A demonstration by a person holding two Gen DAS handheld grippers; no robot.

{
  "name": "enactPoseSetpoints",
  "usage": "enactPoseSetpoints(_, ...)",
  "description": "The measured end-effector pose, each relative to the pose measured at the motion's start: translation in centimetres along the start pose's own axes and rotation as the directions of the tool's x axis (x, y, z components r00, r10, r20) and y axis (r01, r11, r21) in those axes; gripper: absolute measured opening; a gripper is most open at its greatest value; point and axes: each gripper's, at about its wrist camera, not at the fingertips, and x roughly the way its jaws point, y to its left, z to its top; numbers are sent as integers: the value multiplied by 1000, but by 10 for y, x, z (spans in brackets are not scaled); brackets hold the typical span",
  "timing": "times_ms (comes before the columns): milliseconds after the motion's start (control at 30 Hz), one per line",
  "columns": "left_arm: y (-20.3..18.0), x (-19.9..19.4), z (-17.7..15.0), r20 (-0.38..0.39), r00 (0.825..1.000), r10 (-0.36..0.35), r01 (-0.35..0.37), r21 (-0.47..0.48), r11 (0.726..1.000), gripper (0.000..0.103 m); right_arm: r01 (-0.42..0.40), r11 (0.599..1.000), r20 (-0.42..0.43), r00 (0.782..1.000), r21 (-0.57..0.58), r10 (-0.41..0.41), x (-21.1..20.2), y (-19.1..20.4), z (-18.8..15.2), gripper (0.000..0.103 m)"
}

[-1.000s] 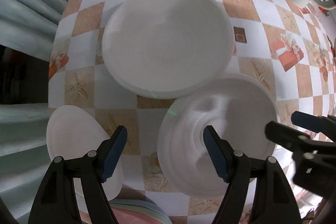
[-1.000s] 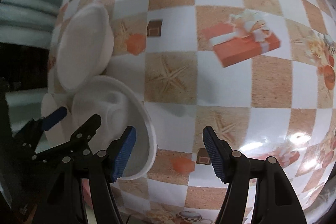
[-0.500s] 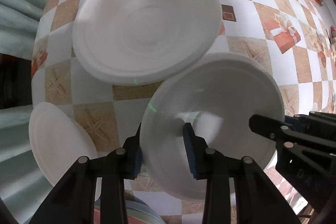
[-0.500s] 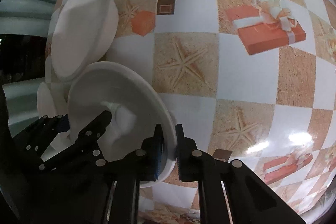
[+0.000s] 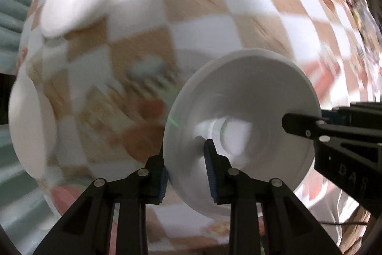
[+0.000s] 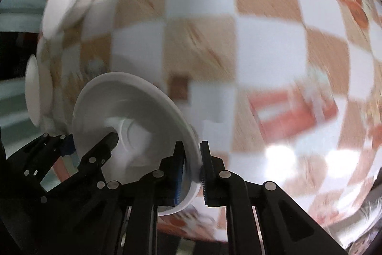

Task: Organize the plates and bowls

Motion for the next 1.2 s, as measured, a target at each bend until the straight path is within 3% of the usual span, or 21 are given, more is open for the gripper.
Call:
enactPoseSetpoints(267, -40, 5, -47, -25, 999, -24, 26, 71, 997, 30, 22, 999, -29, 999, 33, -22, 13, -14, -57, 15)
enactPoseSetpoints(400, -42, 5, -57, -14, 999, -31, 32, 84, 996, 34, 29, 999, -28, 999, 21, -28, 17, -8, -66, 15)
enactPoseSetpoints(467, -43, 0, -61, 8, 999, -38, 37, 78, 996, 50, 27, 999, -23, 999, 19, -27, 15, -9, -67, 15)
enactPoseSetpoints(500, -43, -5, -64, 25, 999, -35, 33, 72, 997, 66, 26, 999, -19, 999, 18, -26, 13, -11, -67, 15)
enactPoseSetpoints(533, -34, -6, -80, 54, 998, -30, 27, 63, 998, 76, 26, 999, -16, 1000, 20, -26, 13, -18, -57, 16)
enactPoseSetpoints(600, -28, -18, -84, 102, 994, -26, 21, 43, 999, 79, 41, 999, 5, 999, 28, -41, 4, -19, -60, 47)
enactPoseSetpoints(633, -23, -22, -86, 109, 994, -30, 26, 35, 999, 79, 47, 998, 17, 999, 34, -47, -2, -20, -59, 80)
enactPoseSetpoints(667, -19, -24, -87, 111, 993, -33, 30, 24, 999, 79, 48, 998, 44, 998, 46, -50, -9, -24, -58, 87)
enactPoseSetpoints(1033, 63, -68, -99, 133, 990, -40, 58, -131, 990, 79, 56, 990, 118, 990, 127, -71, -59, -47, -36, 87)
enactPoseSetpoints(1200, 94, -84, -75, 176, 984, -23, 57, -190, 980, 79, 48, 994, 139, 988, 95, -61, -77, -40, -11, 87)
